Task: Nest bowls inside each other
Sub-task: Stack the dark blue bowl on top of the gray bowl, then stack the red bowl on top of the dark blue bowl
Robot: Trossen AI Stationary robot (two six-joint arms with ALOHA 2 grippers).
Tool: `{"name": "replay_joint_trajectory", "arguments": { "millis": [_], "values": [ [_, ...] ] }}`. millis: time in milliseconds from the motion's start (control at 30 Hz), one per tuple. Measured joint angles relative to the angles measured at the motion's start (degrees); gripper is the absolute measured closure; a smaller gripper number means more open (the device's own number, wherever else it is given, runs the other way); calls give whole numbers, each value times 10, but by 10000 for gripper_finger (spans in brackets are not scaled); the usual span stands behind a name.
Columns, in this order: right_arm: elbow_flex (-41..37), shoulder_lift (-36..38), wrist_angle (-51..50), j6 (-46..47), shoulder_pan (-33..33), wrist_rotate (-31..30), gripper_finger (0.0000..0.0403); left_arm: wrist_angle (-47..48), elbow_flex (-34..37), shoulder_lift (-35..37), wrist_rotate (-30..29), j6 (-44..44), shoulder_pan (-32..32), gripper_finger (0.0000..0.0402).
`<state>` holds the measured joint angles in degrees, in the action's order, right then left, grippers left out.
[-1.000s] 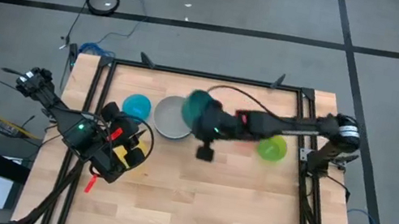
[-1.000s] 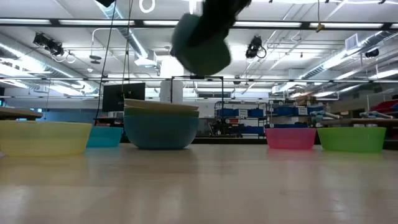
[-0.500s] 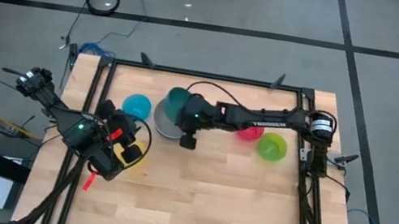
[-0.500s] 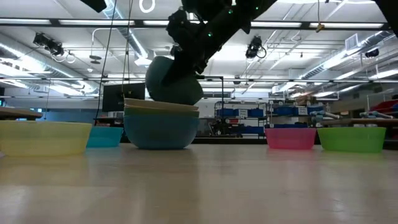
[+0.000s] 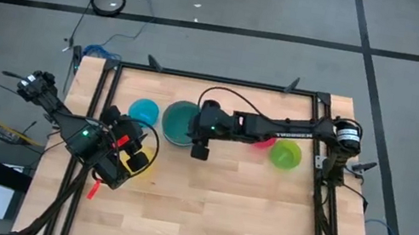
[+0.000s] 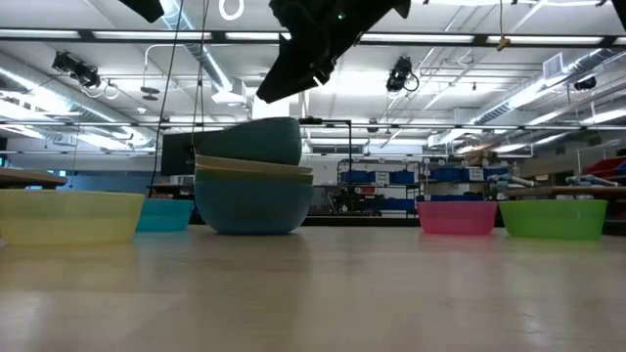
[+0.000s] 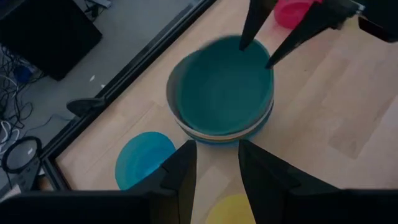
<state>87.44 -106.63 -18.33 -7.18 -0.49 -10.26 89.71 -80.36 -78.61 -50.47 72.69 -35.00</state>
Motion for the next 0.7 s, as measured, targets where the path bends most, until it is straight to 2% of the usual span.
{"name": "replay_joint_trajectory", "arguments": {
  "millis": [133, 233, 500, 600, 700],
  "values": [
    [0, 4, -10, 0, 9, -5, 242, 0, 0, 0, 0, 0, 0, 273],
    [0, 18, -67, 10, 14, -45, 242, 0, 0, 0, 2, 6, 0, 273],
    [-14, 48, -379, 132, -3, -129, 243, 3, 0, -1, 36, 12, -1, 273],
    [-44, 48, -468, 187, -23, -129, 243, 2, 0, -1, 39, 12, -2, 273],
    [-89, 48, -501, 227, -44, -96, 241, 2, 0, -1, 39, 12, -7, 273]
  ]
}}
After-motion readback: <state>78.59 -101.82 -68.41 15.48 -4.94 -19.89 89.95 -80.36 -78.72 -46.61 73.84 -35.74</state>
